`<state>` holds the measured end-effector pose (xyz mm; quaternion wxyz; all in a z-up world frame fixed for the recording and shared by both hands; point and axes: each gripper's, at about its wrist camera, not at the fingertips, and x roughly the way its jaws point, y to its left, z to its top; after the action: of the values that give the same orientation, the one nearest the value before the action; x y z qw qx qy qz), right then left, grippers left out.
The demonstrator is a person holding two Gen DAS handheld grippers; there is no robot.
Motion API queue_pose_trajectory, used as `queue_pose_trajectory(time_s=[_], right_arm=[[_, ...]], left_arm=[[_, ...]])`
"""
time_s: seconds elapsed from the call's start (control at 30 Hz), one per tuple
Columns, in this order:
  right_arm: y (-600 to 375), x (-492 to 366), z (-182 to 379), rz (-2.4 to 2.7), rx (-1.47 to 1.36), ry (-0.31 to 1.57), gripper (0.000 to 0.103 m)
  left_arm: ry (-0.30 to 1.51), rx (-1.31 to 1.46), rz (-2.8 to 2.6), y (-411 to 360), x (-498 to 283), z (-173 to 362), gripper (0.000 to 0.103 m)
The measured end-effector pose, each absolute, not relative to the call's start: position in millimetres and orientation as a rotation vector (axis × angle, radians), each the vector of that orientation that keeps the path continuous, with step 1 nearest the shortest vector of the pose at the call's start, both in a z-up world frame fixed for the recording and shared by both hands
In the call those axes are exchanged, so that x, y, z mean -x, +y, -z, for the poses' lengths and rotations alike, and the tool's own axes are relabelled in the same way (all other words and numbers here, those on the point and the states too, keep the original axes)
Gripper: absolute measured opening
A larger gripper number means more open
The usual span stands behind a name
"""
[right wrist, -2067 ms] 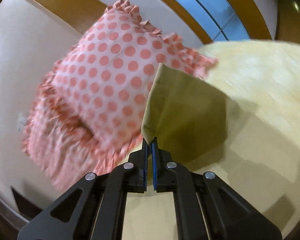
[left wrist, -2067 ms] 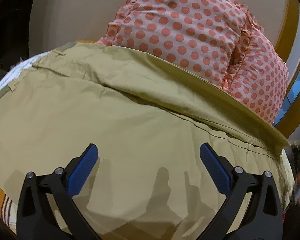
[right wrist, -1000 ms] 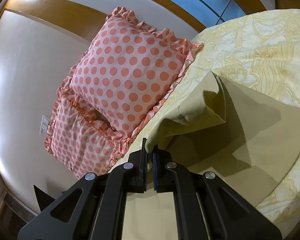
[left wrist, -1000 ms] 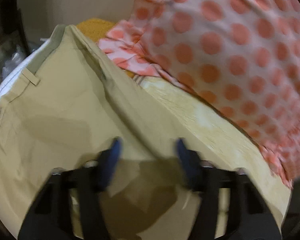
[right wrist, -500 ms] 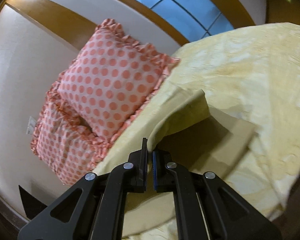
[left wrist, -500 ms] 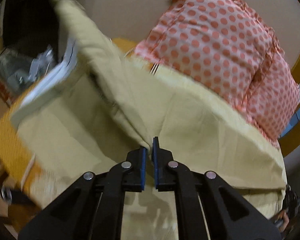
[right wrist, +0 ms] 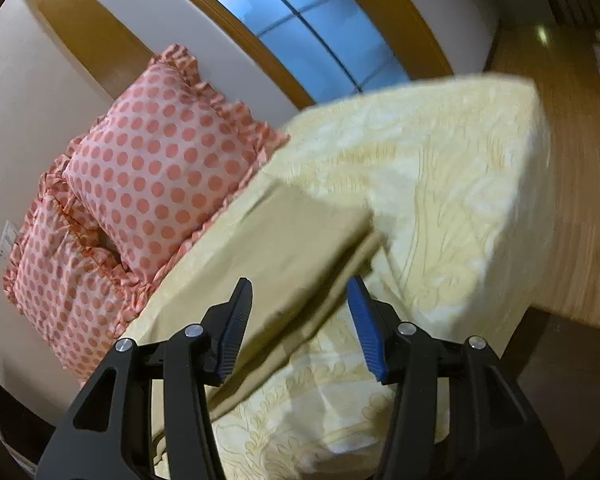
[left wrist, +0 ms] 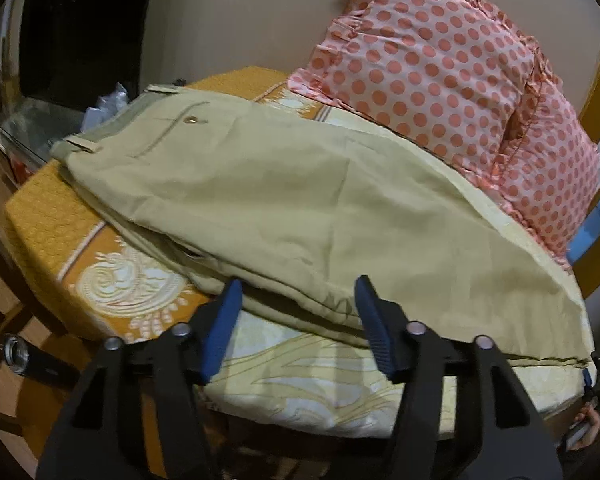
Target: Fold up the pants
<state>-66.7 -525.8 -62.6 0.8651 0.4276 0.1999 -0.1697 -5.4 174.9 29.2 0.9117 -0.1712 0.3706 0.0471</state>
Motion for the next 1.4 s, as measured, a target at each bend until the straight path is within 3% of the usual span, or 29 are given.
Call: queue_pose_trajectory(time_s=[0.23,0.33,0.6,0.63,0.67,0.7,0.93,1.1,1.23,1.33,1.4], right_arm=[[-511.0,55.2,58.8,0.388,-0.826,0.430,0.043],[-519.8,59.2,61.7,0.428,-0.830,0.429,0.028],[-493.3,40.6,60.1,0.495,-0.547,0.440,0.029],[-497.9,43.2,61.5,0.475,-0.581,0.424,0.022],[-503.0,44.6,62.6,0.452,-0.616,0.421,0.007],[-511.2,47.0,64.1,0.411,-0.674,0.406,0.006],[-463.5,23.8,-3.6,0.201,-0.514,0.277,0.004],[-336.4,-20.5,-63.1,-0.251,-0.346,0.253,0.004],[-202.9,-42.5,-46.7,-0.611,-0.147,0.480,0.004],[-125.6,-45.2,-2.6,-0.770,0.053,0.741,0.007],[-108.4,-35.3,12.3,-0.815,0.095,0.797,0.018]], left_arm=[[0.764,0.435,-0.076,189.0,10.8,-21.2,0.064],[0.758,0.445,-0.066,190.1,12.1,-21.2,0.066],[0.736,0.451,-0.058,192.8,17.5,-20.3,0.071],[0.734,0.447,-0.058,193.0,18.2,-20.2,0.071],[0.732,0.445,-0.057,193.4,18.3,-20.3,0.072],[0.729,0.445,-0.057,194.4,18.6,-20.1,0.073],[0.685,0.500,-0.064,208.0,25.3,-21.7,0.073],[0.633,0.527,-0.084,216.2,31.1,-28.2,0.080],[0.603,0.561,-0.118,230.1,34.0,-29.2,0.085],[0.612,0.596,-0.129,241.5,32.6,-25.9,0.088],[0.624,0.611,-0.132,248.8,29.8,-23.7,0.091]])
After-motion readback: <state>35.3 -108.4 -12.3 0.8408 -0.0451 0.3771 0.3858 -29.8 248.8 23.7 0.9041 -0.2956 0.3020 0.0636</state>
